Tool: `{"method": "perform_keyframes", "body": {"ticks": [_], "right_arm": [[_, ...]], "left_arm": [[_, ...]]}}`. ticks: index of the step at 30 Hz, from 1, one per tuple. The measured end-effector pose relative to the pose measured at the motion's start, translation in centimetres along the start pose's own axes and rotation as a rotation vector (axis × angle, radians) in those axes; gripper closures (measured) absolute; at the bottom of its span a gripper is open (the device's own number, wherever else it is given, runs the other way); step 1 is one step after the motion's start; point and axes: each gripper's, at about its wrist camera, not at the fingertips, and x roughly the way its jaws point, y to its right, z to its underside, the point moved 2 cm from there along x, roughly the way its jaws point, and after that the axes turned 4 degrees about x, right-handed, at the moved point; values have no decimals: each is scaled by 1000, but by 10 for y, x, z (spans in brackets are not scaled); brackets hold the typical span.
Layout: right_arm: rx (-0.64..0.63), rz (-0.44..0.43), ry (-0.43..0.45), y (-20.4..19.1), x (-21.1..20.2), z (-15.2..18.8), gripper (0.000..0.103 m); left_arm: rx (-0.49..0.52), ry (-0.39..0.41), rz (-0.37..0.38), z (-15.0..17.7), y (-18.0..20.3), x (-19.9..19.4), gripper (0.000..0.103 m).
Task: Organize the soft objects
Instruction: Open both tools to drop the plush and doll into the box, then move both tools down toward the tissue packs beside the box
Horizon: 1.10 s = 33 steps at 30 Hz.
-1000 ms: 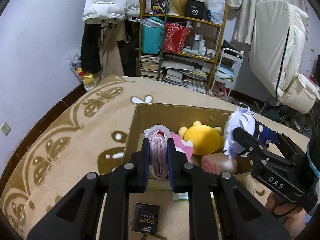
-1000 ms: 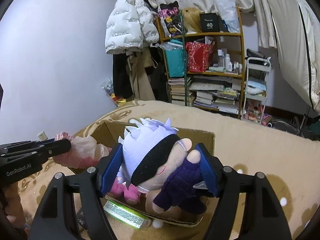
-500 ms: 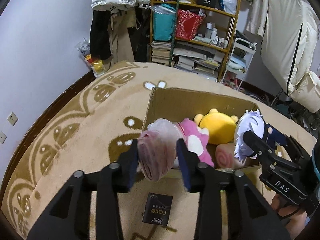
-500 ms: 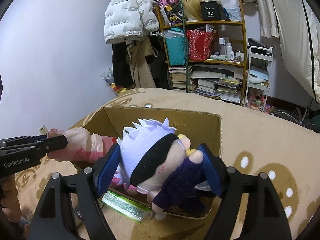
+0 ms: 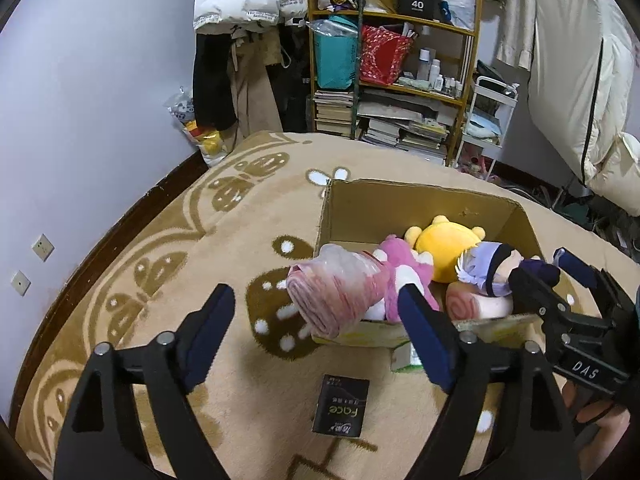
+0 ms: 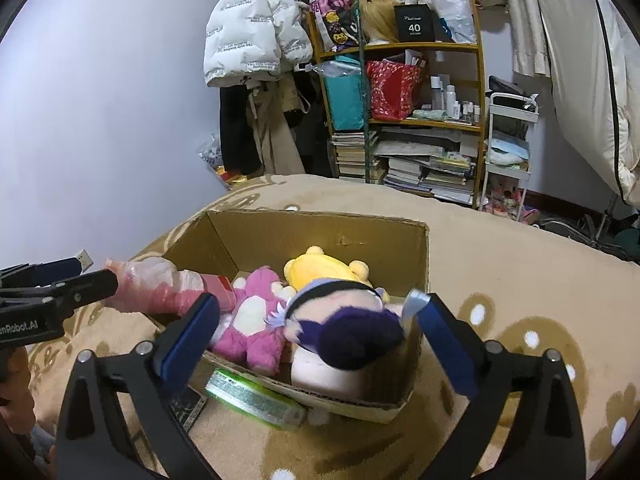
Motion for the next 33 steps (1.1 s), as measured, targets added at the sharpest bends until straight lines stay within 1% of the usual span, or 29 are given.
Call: {"method": "perform_keyframes", "body": {"ticks": [1,7,17,23,33], "right_arm": [[3,-1,0,-1,-2,0,0],[18,-1,-1,-5,-17,4,0],[48,5,-4,-12,-39,14,0],[73,6,-40,-12,-36,26,0],[76,-7,-106,-17,-15,40,0]], "left_arm": [[5,4,-3,1,0,-4,14],[24,3,-16,12,-3,-21,8],[45,-53,-8,32,-2,-32,7],[56,-89,-8,43,2,-26,7],[53,-174,9,56,3,5,7]]}}
